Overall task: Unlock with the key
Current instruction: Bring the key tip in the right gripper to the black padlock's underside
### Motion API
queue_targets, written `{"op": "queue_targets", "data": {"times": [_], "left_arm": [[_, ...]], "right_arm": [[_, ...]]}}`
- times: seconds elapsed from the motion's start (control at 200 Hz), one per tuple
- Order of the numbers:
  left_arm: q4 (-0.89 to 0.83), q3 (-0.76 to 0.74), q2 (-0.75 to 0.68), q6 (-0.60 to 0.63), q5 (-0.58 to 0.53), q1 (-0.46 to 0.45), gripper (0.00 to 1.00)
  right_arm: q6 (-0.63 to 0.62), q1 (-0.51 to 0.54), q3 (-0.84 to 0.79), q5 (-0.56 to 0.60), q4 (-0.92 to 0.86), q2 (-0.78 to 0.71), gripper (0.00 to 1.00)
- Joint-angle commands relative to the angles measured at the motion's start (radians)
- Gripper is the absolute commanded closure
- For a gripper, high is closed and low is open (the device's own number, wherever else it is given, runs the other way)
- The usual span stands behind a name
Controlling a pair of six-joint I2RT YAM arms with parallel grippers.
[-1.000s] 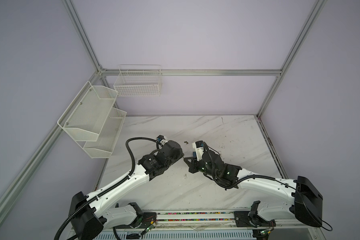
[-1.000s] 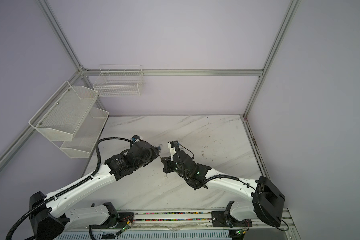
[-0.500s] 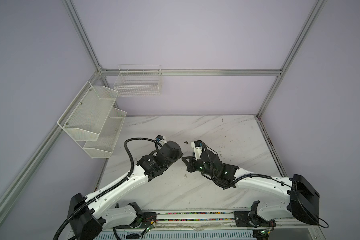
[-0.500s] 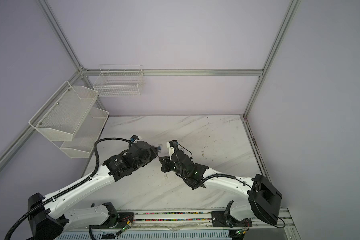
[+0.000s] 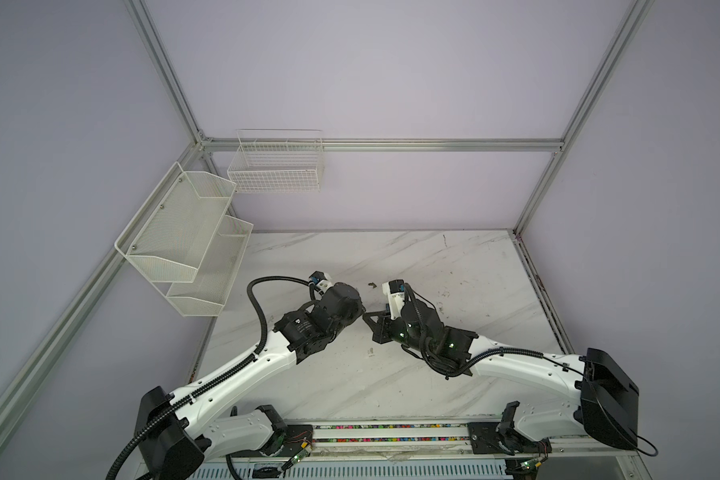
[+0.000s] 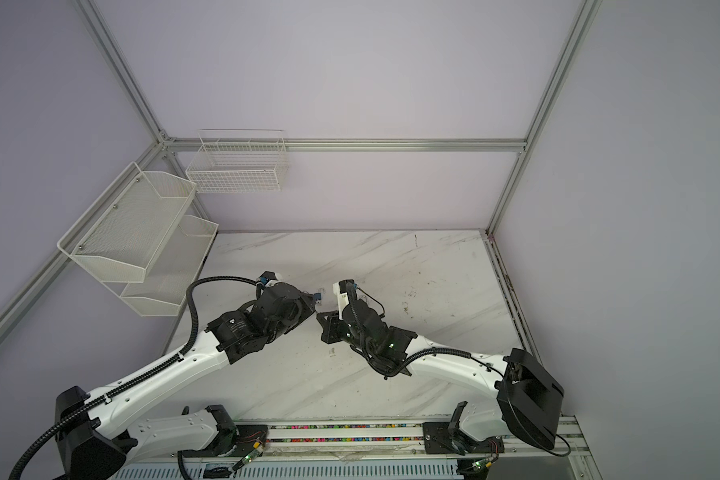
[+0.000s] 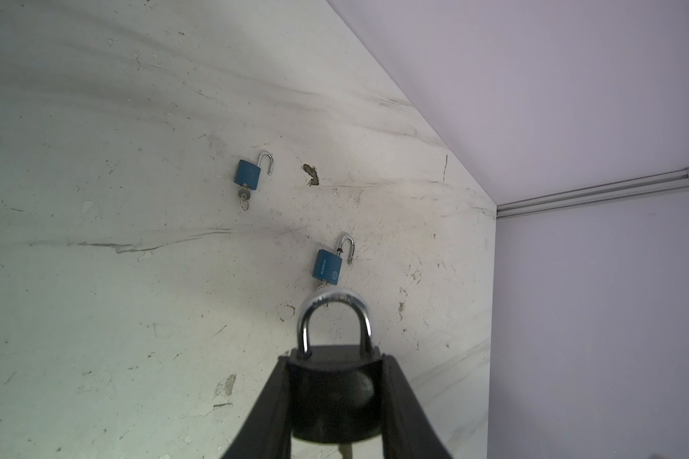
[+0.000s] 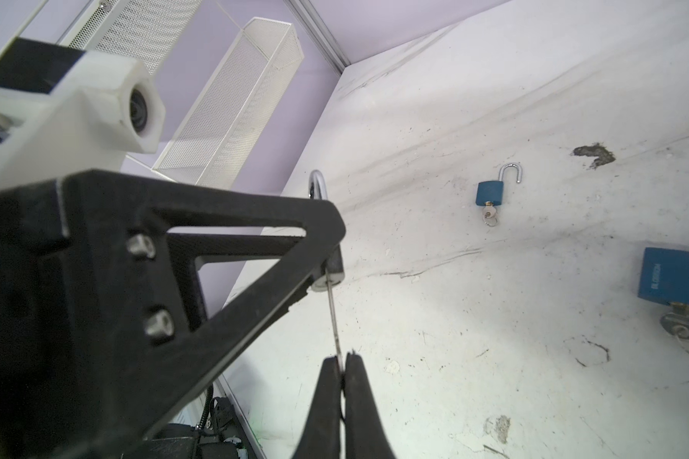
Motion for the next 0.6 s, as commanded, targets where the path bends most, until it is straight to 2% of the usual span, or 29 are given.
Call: {"op": "queue_targets", "data": {"times": [0.0,0.315,0.595], "left_arm": [[0.021,-0.019,-0.013,-0.015,-0.010,-0.006,0.97],[0.032,-0.019,-0.017,-0.035,0.008,-0.013,0.97],[0.033,-0.037,-0.041,-0.030,0.009,-0.021,0.98]], "right_arm": [[0.021,0.009,0.031,-0.004,0.058,0.028,1.00],[0.048,0.013,0.045,0.012,0.072,0.053,1.00],[0.131,0.012,0.059,-0.091,0.160,0.041,1.00]]}}
